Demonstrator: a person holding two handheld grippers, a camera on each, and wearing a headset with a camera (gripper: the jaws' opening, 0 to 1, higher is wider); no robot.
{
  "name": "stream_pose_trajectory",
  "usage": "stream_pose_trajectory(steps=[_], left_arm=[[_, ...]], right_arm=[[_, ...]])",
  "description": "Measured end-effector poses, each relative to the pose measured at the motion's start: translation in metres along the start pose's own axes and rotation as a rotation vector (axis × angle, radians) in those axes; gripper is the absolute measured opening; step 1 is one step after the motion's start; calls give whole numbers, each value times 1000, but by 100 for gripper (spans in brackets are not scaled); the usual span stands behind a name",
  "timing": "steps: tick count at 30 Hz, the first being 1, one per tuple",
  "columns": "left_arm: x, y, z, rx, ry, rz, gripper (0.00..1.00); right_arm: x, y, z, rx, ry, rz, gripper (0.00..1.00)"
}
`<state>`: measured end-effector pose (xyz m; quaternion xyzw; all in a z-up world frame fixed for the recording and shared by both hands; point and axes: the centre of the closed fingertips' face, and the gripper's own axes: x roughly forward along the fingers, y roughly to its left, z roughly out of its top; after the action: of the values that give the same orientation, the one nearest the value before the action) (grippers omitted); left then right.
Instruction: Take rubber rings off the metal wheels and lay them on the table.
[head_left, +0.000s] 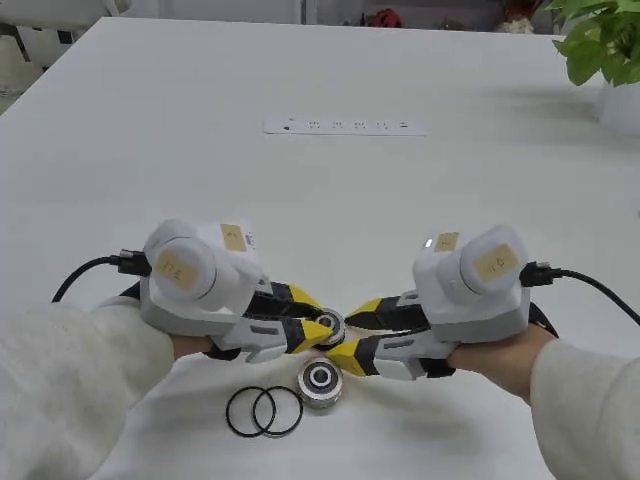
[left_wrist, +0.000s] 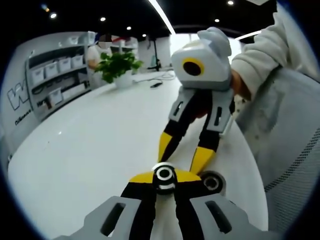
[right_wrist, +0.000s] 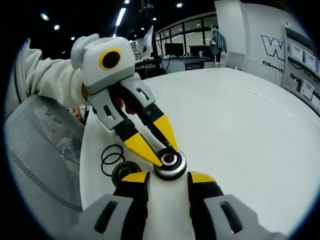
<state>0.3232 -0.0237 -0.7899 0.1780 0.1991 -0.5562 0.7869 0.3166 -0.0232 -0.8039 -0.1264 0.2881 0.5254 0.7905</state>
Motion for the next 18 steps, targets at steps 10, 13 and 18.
stream_pose_trajectory(steps=[10, 13, 18], left_arm=[[0, 0, 1, -12, -11, 6, 14], [0, 0, 1, -18, -17, 9, 14], [0, 0, 1, -23, -22, 13, 14]], right_arm=[[0, -4, 3, -1, -13, -5, 20], [-1, -3, 2, -12, -8, -2, 19], [-1, -6, -1, 3, 9, 0, 16]])
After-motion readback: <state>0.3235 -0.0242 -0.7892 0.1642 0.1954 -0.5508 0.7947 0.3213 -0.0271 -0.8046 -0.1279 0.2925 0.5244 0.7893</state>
